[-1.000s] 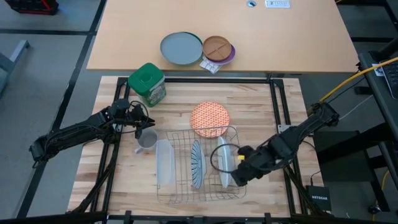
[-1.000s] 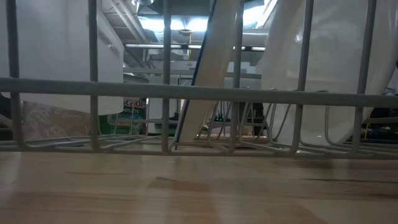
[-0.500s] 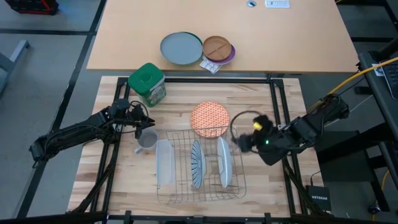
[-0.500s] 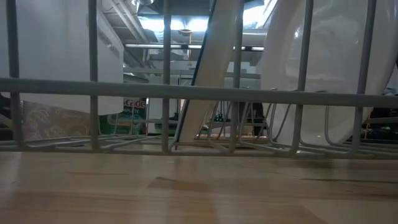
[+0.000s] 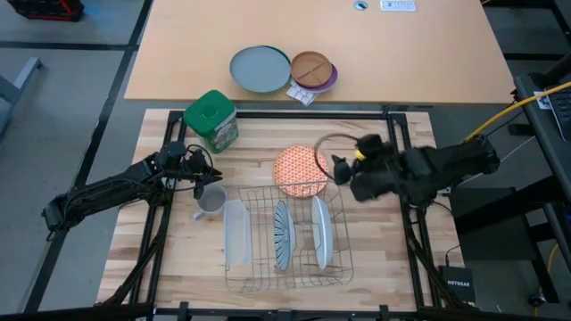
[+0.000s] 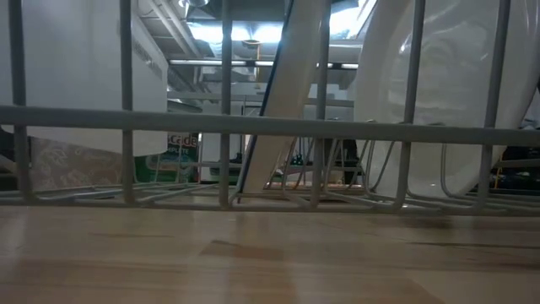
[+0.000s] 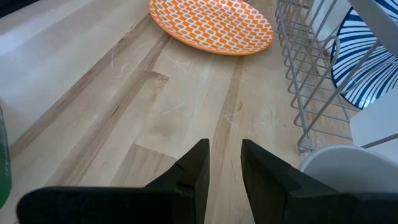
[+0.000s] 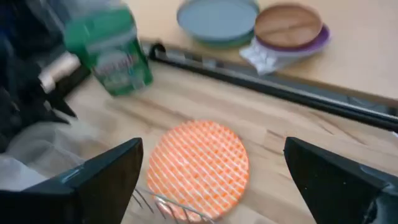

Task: Sort dishes
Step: Put the orange plate in the dish rack

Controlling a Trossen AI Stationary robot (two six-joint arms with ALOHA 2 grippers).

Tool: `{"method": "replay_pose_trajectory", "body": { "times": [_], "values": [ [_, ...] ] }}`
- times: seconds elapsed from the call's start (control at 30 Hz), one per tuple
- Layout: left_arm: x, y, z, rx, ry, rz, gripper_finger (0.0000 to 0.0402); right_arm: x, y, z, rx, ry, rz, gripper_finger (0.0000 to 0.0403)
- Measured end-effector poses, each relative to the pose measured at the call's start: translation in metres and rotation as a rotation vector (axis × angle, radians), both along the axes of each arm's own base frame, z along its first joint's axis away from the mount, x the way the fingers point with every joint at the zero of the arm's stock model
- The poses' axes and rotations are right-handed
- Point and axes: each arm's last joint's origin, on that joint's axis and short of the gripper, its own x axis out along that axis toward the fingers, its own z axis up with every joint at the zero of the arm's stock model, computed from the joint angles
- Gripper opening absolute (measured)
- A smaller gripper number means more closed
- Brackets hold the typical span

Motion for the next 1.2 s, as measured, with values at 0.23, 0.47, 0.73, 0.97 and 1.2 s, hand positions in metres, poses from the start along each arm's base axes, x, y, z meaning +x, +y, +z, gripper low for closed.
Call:
{"method": "replay_pose_trajectory", "body": {
  "times": [0.23,0.47,0.73,0.97,1.2],
  "values": [
    [0.000,0.000,0.000,0.000,0.000,0.000,0.0082,0.029,-0.066,0.006,0.070,0.131,0.216,0.0392],
    [0.000,0.000,0.000,0.000,0.000,0.000,0.0082,0.032,-0.159,0.000,0.224,0.116,0.379,0.0392],
    [0.000,0.000,0.000,0.000,0.000,0.000,0.0082,0.028,-0.253,-0.057,0.482,0.140,0.422,0.0392],
    [0.000,0.000,0.000,0.000,0.000,0.000,0.0082,0.032,-0.291,-0.116,0.670,0.178,0.441,0.0392],
    [0.000,0.000,0.000,0.000,0.000,0.000,0.0082,0.048,-0.301,-0.161,0.792,0.222,0.504,0.0392]
  ]
}}
